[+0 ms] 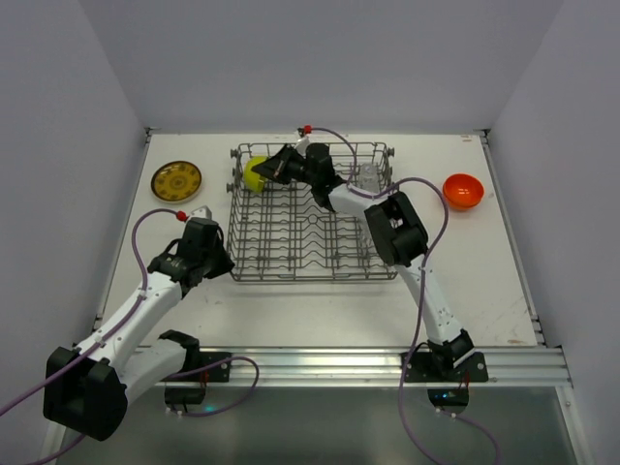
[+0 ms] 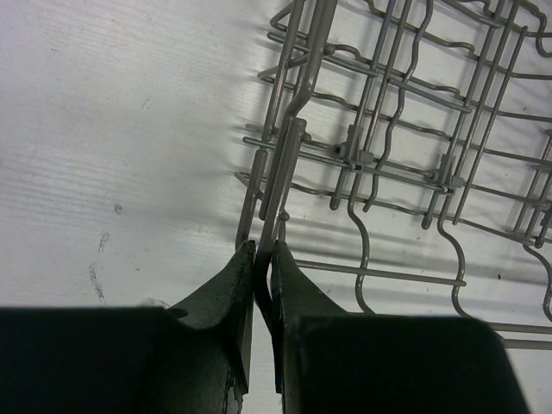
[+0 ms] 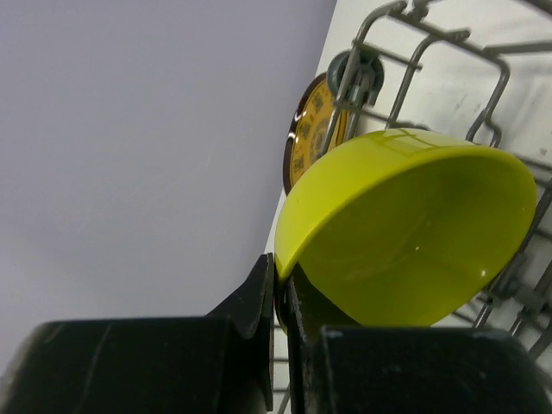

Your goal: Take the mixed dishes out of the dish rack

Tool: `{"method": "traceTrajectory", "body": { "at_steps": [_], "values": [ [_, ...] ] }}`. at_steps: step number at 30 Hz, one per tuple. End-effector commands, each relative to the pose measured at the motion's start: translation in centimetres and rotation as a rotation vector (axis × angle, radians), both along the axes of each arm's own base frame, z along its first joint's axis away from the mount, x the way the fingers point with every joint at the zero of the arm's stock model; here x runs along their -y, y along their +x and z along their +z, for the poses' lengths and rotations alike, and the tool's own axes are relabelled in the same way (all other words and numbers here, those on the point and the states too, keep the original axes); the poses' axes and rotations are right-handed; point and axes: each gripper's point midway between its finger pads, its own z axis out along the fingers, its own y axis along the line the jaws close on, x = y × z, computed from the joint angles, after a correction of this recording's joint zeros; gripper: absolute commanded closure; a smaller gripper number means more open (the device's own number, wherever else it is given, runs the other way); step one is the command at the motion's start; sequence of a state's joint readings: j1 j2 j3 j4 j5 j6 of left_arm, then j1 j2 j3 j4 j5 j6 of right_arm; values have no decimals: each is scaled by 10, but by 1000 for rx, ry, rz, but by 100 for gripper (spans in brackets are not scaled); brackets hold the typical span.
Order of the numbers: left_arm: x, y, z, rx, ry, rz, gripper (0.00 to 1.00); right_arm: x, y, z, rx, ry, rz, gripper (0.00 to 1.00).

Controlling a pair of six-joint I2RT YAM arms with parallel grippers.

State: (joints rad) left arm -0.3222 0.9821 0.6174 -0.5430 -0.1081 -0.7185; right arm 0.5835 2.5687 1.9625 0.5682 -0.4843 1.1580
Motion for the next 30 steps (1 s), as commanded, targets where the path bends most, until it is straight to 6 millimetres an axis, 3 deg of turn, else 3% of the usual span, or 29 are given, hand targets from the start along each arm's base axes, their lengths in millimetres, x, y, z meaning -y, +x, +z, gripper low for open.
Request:
{"method": "traceTrajectory", "body": {
  "at_steps": [1,3,4,5,7,8,9,11,12,13,14,15,16,20,23,24,27,28,30],
  "values": [
    [0,-2,6,9,21,-36,100,5,-22,82,143,88,32,100],
    [0,-3,6,10,22,-35,100,14,-35,113,202,114,39,100],
    [0,-3,6,8,22,-36,100,18,-42,113,208,109,48,100],
    [0,-3,7,11,22,-37,100,25,-52,143,267,124,49,100],
    [1,-3,7,9,20,-38,100,36,-63,163,312,123,43,100],
    [1,-3,7,12,18,-37,100,50,-74,183,343,123,34,100],
    [1,-3,8,13,18,-37,100,57,-79,190,372,108,26,100],
    [2,-3,8,14,16,-39,100,81,-82,182,347,36,-3,100],
    [2,-3,8,13,17,-37,100,96,-93,209,390,37,-17,100],
    [1,-3,8,13,17,-37,100,115,-91,193,344,-17,-42,100],
    [2,-4,9,17,14,-40,100,129,-91,195,367,-57,-67,100],
    [2,-3,9,19,14,-40,100,146,-100,215,400,-76,-95,100],
    [2,-3,9,19,14,-38,100,168,-95,197,326,-163,-135,100],
    [3,-3,9,16,11,-40,100,247,-89,189,349,-493,-329,100],
    [2,-4,10,20,10,-31,86,320,-86,182,277,-681,-512,100],
    [2,-4,10,20,9,-29,82,355,-87,179,233,-726,-598,100],
    [1,-4,14,34,4,-19,66,401,-88,170,166,-797,-692,100],
    [0,-4,15,39,4,-16,57,428,-89,163,109,-853,-751,100],
    [1,-5,16,40,-1,-18,53,454,-89,154,63,-944,-798,100]
  ]
}}
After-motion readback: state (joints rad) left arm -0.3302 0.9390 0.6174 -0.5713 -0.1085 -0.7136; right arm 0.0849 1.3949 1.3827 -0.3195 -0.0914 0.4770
